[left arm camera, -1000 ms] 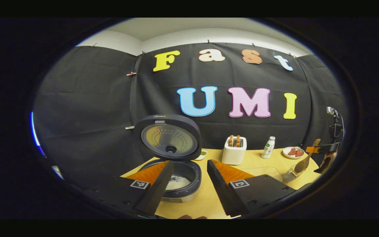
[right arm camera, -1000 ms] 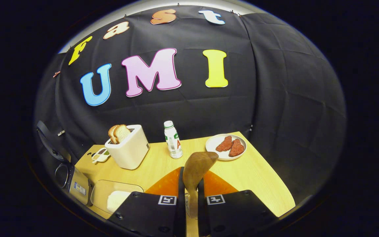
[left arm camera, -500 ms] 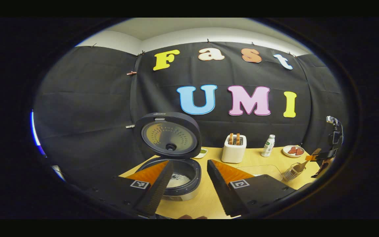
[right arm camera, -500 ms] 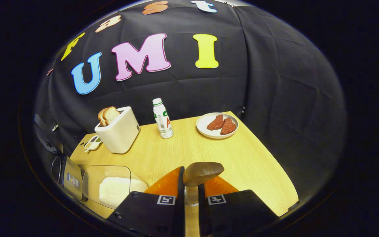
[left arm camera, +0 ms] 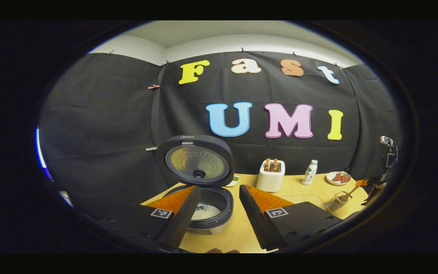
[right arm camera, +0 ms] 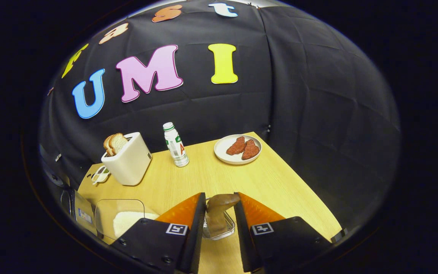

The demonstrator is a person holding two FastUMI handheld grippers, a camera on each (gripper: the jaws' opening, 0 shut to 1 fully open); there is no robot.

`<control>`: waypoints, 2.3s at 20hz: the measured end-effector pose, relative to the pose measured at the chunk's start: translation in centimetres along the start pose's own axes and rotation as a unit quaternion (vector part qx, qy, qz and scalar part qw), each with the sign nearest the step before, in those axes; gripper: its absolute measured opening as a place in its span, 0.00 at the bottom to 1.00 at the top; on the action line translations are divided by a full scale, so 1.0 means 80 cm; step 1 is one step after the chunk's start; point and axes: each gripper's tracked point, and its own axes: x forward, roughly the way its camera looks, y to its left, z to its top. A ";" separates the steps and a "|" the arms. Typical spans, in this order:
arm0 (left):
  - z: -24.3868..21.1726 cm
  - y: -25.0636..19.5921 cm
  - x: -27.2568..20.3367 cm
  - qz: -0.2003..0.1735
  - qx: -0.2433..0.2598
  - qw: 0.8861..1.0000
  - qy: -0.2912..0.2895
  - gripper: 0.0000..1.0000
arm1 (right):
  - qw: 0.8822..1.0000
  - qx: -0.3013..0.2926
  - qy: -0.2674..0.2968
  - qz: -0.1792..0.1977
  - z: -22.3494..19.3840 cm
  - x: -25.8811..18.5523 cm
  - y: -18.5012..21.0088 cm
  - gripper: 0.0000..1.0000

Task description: Close the left gripper, press the button to open the rice cooker; take a wooden spoon from the chopstick holder with the right hand, scoop a spoonful of rice and pour it into the rice cooker, then put the wooden spoon back into the chopstick holder.

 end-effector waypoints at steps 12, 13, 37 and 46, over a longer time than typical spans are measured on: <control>0.057 0.034 0.046 -0.004 0.028 0.998 -0.050 0.74 | 0.997 0.015 -0.072 0.021 0.063 -0.064 0.030 0.75; 0.062 0.035 0.055 -0.009 0.025 0.998 -0.051 0.74 | 0.997 0.014 -0.072 0.032 0.061 -0.070 0.040 0.75; 0.138 0.089 0.247 -0.030 0.033 0.998 -0.045 0.78 | 0.991 -0.029 -0.099 0.089 0.047 -0.173 0.116 0.75; 0.117 0.091 0.221 -0.021 0.029 0.999 -0.038 0.85 | 0.990 -0.033 -0.095 0.102 0.043 -0.182 0.129 0.75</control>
